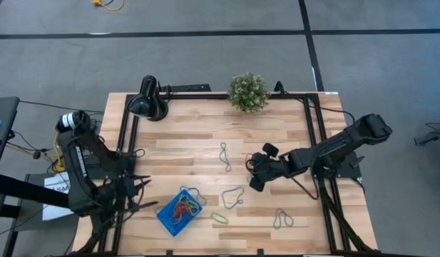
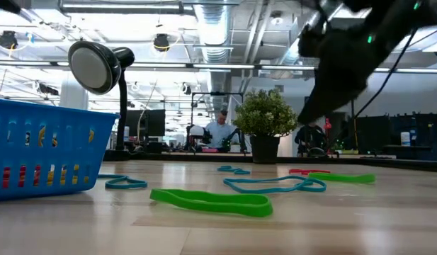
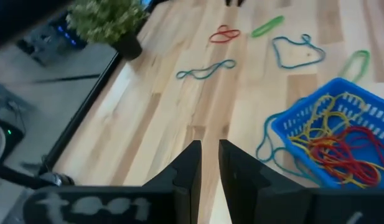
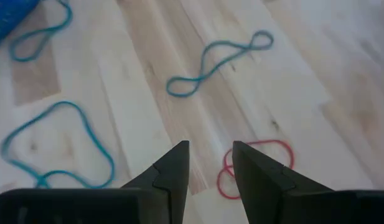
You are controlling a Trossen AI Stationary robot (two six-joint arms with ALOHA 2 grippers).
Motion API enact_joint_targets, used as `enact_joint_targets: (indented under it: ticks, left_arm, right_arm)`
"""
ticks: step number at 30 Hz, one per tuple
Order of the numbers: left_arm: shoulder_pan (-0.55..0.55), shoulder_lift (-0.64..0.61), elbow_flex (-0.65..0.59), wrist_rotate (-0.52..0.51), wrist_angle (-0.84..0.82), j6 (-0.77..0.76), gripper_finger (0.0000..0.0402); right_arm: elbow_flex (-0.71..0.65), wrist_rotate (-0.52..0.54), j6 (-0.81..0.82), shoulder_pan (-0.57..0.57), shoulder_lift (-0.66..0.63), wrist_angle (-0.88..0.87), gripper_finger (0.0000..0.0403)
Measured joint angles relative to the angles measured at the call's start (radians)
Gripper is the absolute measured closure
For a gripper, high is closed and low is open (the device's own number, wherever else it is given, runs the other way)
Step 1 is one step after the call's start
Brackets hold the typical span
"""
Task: Pick and place rubber bands into bin
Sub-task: Put the red rubber band into the blue basket
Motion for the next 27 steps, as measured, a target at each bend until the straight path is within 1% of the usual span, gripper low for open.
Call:
enact_joint_targets:
  ticks: [3,5,11,16,21,25,27]
  left_arm:
    - [0.000,-0.036,-0.056,-0.002,0.005,-0.075,0.0356]
    - [0.001,-0.051,-0.079,0.001,0.015,-0.088,0.0356]
    - [0.001,-0.080,-0.114,0.008,0.018,-0.096,0.0356]
    - [0.001,-0.081,-0.114,0.008,0.021,-0.096,0.0356]
    - [0.001,-0.081,-0.114,0.009,0.023,-0.096,0.0356]
    - [0.001,-0.081,-0.114,0.010,0.023,-0.096,0.0356]
    - [0.001,-0.081,-0.114,0.010,0.023,-0.096,0.0356]
  right_arm:
    - [-0.022,-0.061,0.059,-0.026,0.043,0.037,0.0284]
    - [-0.022,-0.087,0.106,-0.036,0.079,0.046,0.0284]
    - [-0.022,-0.084,0.092,-0.056,0.228,0.071,0.0284]
    - [-0.005,-0.055,0.098,-0.067,0.287,0.086,0.0285]
    - [0.023,-0.019,0.036,-0.051,0.270,0.071,0.0285]
    - [0.052,0.092,0.018,-0.044,0.208,0.039,0.0285]
    - [0.051,0.122,0.019,-0.048,0.191,0.028,0.0285]
